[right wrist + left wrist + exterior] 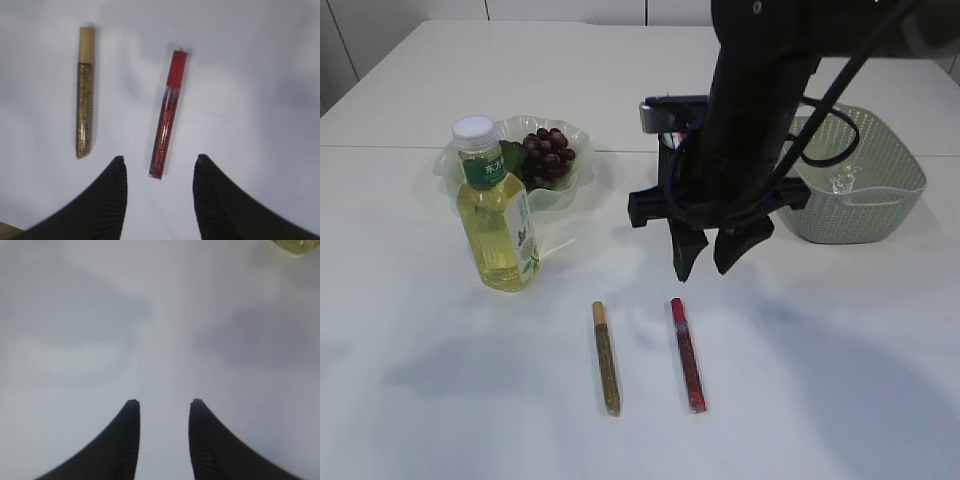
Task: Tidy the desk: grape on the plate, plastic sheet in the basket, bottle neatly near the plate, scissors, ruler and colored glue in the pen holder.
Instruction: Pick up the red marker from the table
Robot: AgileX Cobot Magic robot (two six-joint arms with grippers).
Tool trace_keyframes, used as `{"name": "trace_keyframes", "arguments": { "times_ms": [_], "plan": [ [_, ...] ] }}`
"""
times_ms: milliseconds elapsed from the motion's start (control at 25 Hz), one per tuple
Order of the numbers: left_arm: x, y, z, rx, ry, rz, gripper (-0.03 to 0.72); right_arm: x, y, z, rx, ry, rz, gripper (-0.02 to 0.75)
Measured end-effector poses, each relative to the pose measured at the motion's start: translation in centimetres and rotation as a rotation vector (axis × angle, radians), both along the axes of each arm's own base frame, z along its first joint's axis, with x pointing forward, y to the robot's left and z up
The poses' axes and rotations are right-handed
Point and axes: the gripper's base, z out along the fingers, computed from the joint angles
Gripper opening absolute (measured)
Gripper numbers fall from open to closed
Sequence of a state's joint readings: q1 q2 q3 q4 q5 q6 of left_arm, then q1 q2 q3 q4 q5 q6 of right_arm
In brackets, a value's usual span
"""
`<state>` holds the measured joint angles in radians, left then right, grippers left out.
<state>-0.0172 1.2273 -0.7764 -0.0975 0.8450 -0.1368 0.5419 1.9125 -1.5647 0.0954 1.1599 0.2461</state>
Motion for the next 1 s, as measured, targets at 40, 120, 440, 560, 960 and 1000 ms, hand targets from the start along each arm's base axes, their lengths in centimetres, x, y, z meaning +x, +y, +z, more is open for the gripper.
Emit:
{"name": "trace_keyframes", "arguments": {
  "times_ms": [40, 120, 440, 560, 960, 1000],
  "plan": [
    [0.0, 0.0, 0.0, 0.0, -0.002, 0.0, 0.243, 0.0, 0.0, -0.7, -0.008, 0.016, -0.017, 0.352],
    [0.1, 0.0, 0.0, 0.0, -0.012, 0.001, 0.243, 0.2, 0.2, -1.9, -0.021, 0.035, -0.051, 0.352],
    [0.4, 0.0, 0.2, -0.004, -0.046, 0.006, 0.242, 1.4, 1.1, -5.9, -0.034, 0.071, -0.138, 0.352],
    [0.4, 0.0, 0.2, -0.004, -0.049, 0.007, 0.242, 1.6, 1.3, -7.4, -0.049, 0.093, -0.145, 0.352],
    [0.4, 0.0, 0.2, -0.008, -0.052, 0.008, 0.242, 2.4, 1.7, -10.2, -0.047, 0.09, -0.171, 0.352],
    [0.4, 0.0, 0.2, -0.008, -0.053, 0.008, 0.242, 2.4, 1.7, -10.4, -0.047, 0.093, -0.173, 0.352]
  ]
}}
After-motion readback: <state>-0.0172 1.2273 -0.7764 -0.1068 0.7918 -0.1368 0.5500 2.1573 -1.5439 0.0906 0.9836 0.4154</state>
